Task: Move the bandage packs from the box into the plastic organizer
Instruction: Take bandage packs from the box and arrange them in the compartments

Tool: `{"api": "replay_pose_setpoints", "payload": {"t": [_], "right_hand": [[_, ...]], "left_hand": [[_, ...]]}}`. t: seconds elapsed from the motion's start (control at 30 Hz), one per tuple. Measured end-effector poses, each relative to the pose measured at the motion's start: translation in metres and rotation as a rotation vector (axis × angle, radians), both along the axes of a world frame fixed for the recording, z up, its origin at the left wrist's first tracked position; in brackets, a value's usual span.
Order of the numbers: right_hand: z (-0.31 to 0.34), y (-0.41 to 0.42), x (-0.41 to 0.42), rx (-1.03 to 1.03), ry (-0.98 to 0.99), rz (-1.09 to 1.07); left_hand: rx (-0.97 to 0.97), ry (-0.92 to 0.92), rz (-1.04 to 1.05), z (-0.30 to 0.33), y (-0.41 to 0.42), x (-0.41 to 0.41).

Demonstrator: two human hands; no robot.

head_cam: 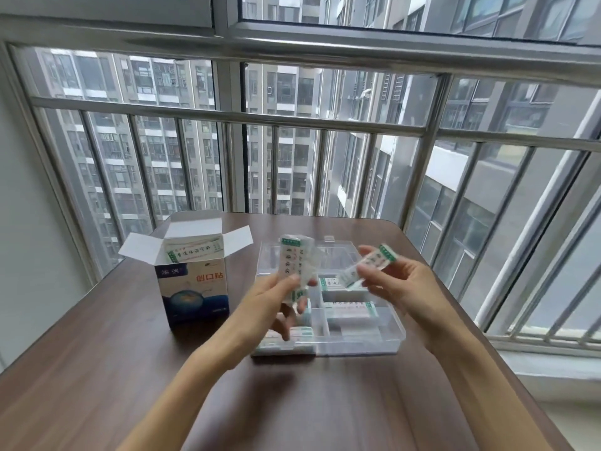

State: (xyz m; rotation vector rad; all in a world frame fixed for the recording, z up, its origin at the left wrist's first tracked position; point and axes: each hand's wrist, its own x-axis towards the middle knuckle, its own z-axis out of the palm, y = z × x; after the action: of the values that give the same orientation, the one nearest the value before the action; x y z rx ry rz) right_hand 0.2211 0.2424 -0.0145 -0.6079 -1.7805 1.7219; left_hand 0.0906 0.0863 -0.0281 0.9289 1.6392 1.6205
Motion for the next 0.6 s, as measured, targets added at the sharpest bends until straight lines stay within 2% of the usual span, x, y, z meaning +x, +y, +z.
{"api": "replay_pose_setpoints", "payload": {"t": [0.1,0.27,0.6], "right_hand": [[-0.009,0.011,0.002,0.248,-0.056,-0.204],[-0.023,0.011,-0.009,0.618,-0.175,-0.208],[-0.028,0.008,-0.022,0.754,-0.379,-0.095]], "left_hand": [[0.068,-0.028,0.131,0.0,0.0,-0.006],[0.088,-0.035,0.173,-0.001,0.002,-0.004],[0.065,-0.002,0.143,-0.005,0.003,-0.003]]}}
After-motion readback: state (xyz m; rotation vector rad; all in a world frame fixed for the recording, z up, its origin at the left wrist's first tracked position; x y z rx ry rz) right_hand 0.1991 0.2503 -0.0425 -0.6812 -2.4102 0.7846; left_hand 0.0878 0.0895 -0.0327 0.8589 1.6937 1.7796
